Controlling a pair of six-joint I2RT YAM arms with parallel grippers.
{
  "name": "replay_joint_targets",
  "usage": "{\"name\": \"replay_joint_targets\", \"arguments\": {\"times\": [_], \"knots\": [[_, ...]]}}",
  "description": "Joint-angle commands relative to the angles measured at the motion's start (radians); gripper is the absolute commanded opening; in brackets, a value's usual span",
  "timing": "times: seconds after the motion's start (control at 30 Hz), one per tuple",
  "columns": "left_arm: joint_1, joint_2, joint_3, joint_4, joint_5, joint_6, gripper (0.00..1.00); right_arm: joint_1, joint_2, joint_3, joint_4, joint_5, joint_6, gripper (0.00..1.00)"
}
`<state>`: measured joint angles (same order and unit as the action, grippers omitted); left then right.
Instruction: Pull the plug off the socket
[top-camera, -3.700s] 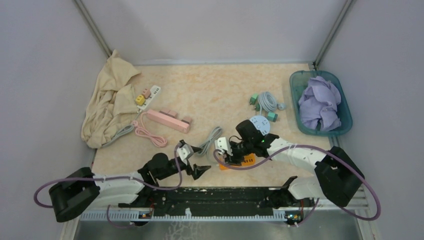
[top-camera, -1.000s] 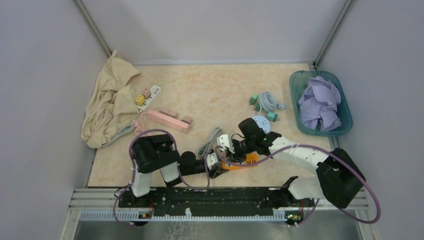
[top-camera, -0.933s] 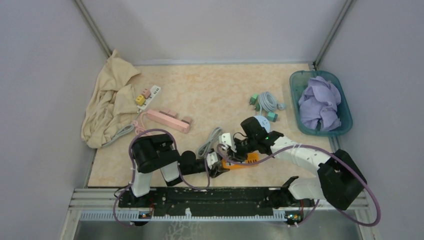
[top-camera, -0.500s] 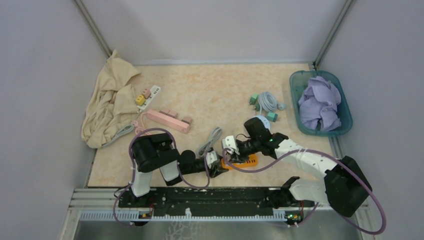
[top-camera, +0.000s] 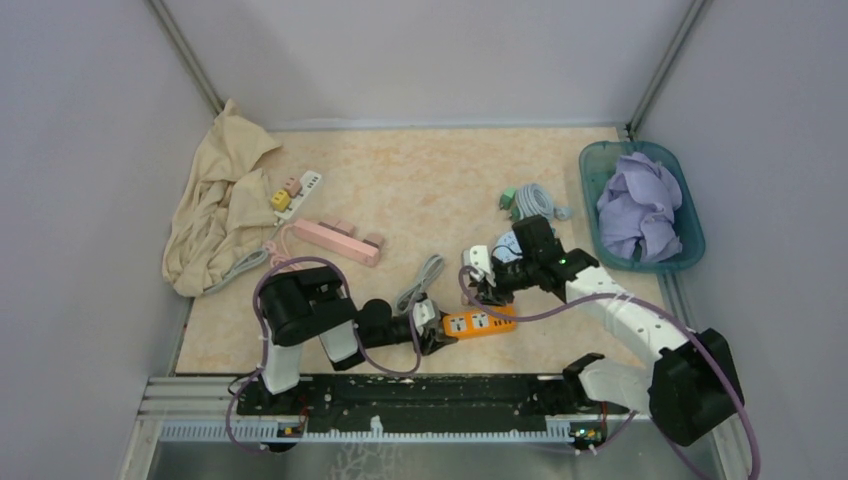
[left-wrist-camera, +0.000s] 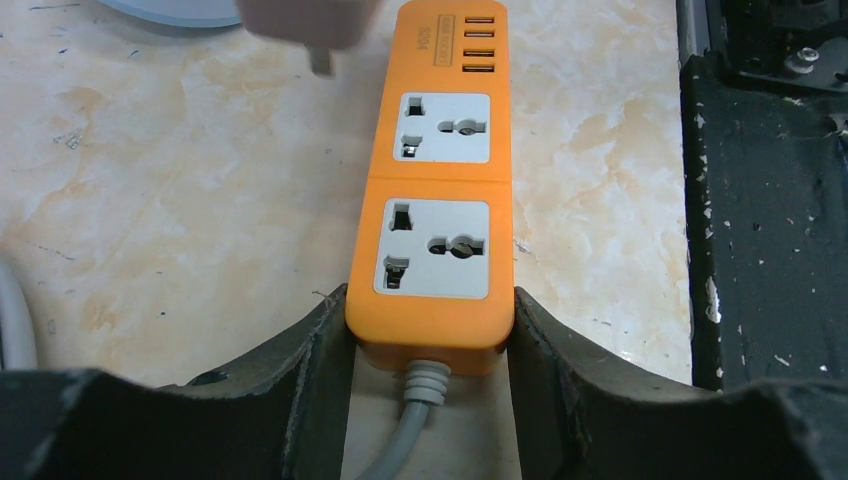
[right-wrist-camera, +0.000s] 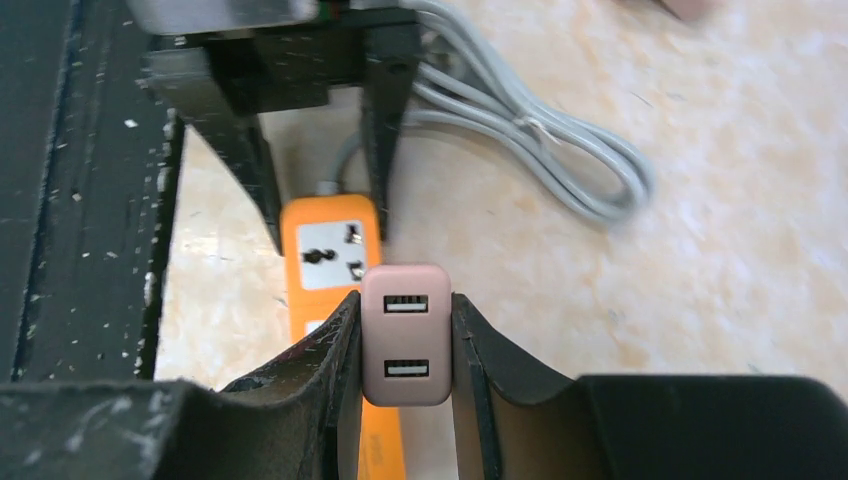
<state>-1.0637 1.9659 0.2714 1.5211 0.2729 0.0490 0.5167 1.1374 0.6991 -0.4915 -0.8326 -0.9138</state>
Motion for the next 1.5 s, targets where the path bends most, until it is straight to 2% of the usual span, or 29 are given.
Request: {"name": "replay_joint_targets", "arguments": {"times": [0.0, 0.2, 0.3, 0.63, 0.9, 1.17, 1.47], "knots": [[0.007, -0.046, 0.022, -0.027, 0.018, -0.057, 0.0, -0.106, -0.054, 0.072, 0.015, -0.018, 0.059, 0.0], [0.007, -0.088, 0.047, -0.12, 0.029, -0.09, 0.0, -0.266, -0.111, 0.039, 0.197, 0.087, 0.283, 0.0], [0.007, -0.099, 0.053, -0.143, 0.029, -0.096, 0.0, -0.318, -0.114, 0.018, 0.3, 0.217, 0.389, 0.0], [0.007, -0.114, 0.056, -0.185, 0.033, -0.097, 0.0, -0.415, -0.054, -0.014, 0.48, 0.648, 0.577, 0.0], [0.007, -0.107, 0.069, -0.202, 0.05, -0.098, 0.0, -0.546, 0.078, 0.017, 0.47, 0.692, 0.637, 0.0], [0.007, -0.113, 0.066, -0.199, 0.057, -0.101, 0.0, -0.562, 0.178, 0.023, 0.511, 0.855, 0.699, 0.02], [0.007, -0.118, 0.068, -0.213, 0.059, -0.1, 0.01, -0.568, 0.25, 0.042, 0.505, 0.897, 0.724, 0.04]]}}
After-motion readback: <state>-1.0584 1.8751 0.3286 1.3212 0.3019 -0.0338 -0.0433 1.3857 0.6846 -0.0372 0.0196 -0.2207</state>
